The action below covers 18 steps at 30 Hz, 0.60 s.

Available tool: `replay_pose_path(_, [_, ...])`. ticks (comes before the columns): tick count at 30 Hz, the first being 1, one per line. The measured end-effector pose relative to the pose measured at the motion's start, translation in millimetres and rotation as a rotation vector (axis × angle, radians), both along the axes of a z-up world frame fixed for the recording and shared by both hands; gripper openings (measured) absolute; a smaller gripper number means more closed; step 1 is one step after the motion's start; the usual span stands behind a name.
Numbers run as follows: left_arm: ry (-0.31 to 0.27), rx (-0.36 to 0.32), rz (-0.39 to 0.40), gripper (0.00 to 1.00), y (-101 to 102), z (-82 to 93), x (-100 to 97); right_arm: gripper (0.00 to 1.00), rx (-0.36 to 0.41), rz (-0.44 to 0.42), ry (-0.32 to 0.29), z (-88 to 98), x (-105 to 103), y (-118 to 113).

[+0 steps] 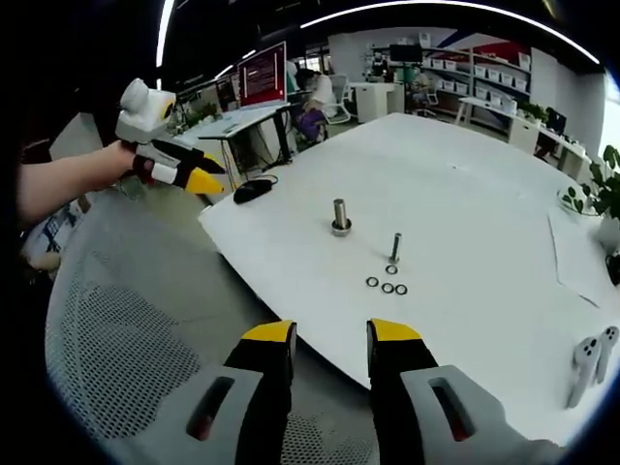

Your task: Place the washer onto the threaded stud by aligning its center hole with the stud, sliding it down to the base, and recovering from edge contact or off-axis alignment until the washer reaches the visible bottom stop.

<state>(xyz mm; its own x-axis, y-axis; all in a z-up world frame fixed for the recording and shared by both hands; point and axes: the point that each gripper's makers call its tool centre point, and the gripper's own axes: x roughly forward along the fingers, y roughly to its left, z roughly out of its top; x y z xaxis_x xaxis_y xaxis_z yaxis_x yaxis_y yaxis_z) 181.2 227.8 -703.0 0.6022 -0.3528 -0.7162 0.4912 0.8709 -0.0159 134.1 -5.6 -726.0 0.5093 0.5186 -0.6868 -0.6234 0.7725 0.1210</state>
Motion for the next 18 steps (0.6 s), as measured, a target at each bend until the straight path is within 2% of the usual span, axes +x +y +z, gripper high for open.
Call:
replay_pose_path(3, [-0.007, 0.008, -0.007, 0.37, 1, 0.4, -3.2, 0.32, 0.000, 0.003, 0.001, -0.1, -1, 1])
replay_pose_path(6, [-0.028, -0.013, -0.012, 0.36, 0, 2.2, -4.5, 0.32, 0.000, 0.005, 0.001, 0.0, -1, 1])
replay_pose_path(13, [-0.071, -0.028, 0.023, 0.36, 7, 7.1, -5.7, 0.32, 0.007, 0.007, 0.003, 0.3, -1, 3])
replay_pose_path(18, [-0.086, 0.006, 0.013, 0.35, 9, 5.0, -8.6, 0.32, 0.007, 0.012, 0.004, 0.0, -2, 3])
